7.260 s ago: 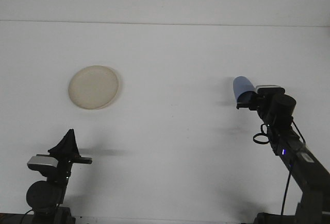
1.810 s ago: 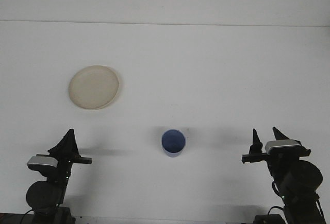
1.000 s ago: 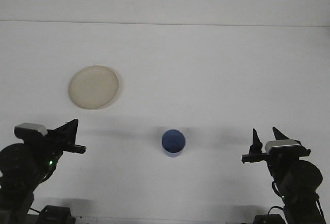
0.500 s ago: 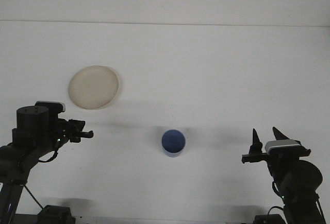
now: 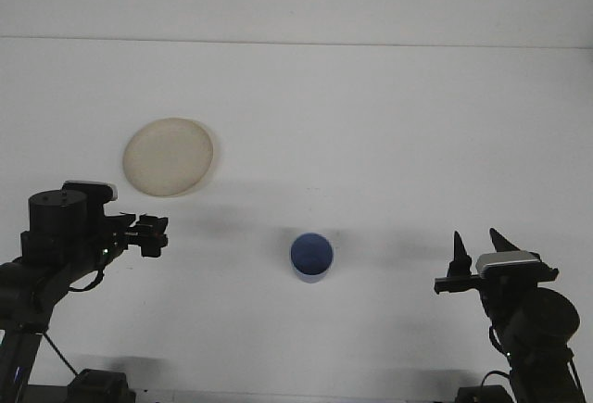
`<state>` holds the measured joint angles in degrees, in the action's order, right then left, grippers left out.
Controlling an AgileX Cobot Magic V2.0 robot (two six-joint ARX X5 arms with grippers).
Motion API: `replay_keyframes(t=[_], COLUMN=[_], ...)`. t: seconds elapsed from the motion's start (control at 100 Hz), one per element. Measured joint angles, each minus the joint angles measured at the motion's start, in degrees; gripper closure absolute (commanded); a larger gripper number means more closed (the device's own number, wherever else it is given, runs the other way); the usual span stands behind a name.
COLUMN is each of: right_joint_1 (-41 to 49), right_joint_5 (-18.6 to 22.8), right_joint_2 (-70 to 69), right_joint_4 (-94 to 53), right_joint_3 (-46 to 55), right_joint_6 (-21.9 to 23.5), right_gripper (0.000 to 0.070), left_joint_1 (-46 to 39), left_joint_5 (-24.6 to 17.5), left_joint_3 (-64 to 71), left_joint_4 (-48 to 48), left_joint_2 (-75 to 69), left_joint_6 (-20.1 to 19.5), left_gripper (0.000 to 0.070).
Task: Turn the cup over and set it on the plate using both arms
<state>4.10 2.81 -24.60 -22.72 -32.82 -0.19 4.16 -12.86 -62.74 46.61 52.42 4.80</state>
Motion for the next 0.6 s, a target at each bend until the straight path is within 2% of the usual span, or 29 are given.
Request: replay_keyframes(t=[0.24, 0.43, 0.6], right_joint_1=[0.00, 0.00, 0.00], right_joint_5=[0.00, 0.09, 0.09], right_joint_2=[0.00, 0.00, 0.00], right_joint_4=[0.00, 0.00, 0.00], right_joint_3=[0.00, 0.00, 0.00], right_joint_6=[0.00, 0.00, 0.00], right_gripper=[0.0294, 0.0294, 0.0294], left_joint_1=[3.19, 12.39, 21.59], left_joint_5=[0.63, 7.13, 7.80], left_joint_3=[-6.08, -14.71, -19.43], left_joint_4=[2.54, 6.08, 6.40], left_joint_2=[3.02, 9.77, 18.47], left_joint_6=[0.00, 0.04, 0.92], left_gripper=[0.0237, 0.0237, 0.0237])
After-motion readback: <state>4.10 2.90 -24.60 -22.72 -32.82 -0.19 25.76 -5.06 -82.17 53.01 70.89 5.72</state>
